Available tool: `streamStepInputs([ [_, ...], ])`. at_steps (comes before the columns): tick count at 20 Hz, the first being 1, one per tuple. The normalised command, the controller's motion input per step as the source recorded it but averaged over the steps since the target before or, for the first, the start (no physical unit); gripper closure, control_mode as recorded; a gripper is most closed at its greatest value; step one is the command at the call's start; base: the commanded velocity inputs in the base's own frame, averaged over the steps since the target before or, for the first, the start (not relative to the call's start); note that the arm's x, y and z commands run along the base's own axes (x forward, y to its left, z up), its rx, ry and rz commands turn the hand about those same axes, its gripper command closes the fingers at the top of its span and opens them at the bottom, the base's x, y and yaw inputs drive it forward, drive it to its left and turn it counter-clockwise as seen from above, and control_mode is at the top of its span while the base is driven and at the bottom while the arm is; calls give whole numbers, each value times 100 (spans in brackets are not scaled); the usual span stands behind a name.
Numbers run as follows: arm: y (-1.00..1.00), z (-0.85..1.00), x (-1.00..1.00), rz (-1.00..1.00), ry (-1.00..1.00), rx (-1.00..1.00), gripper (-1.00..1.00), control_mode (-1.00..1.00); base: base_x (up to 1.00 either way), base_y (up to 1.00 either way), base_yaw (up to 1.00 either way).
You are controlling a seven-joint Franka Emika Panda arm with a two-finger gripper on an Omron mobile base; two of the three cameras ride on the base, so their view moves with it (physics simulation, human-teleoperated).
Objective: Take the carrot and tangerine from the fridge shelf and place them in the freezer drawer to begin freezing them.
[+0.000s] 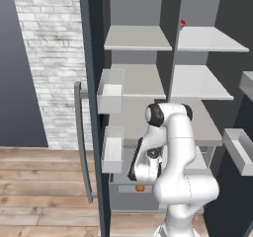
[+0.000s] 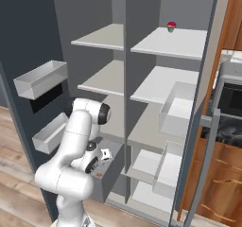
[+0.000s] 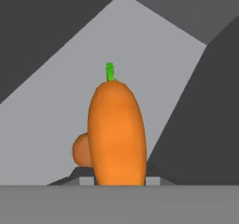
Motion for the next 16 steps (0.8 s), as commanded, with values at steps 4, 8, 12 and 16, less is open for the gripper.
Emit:
streamStepInputs([
  [4, 19, -40, -21, 2, 6, 2, 100, -100, 0, 0, 0],
  [8, 1, 3, 2, 0, 19, 11, 100, -100, 0, 0, 0],
  [12, 0, 5, 1, 0, 32, 14, 100, -100, 0, 0, 0],
  [16, 0, -18, -33, 0, 18, 7, 100, -100, 0, 0, 0],
])
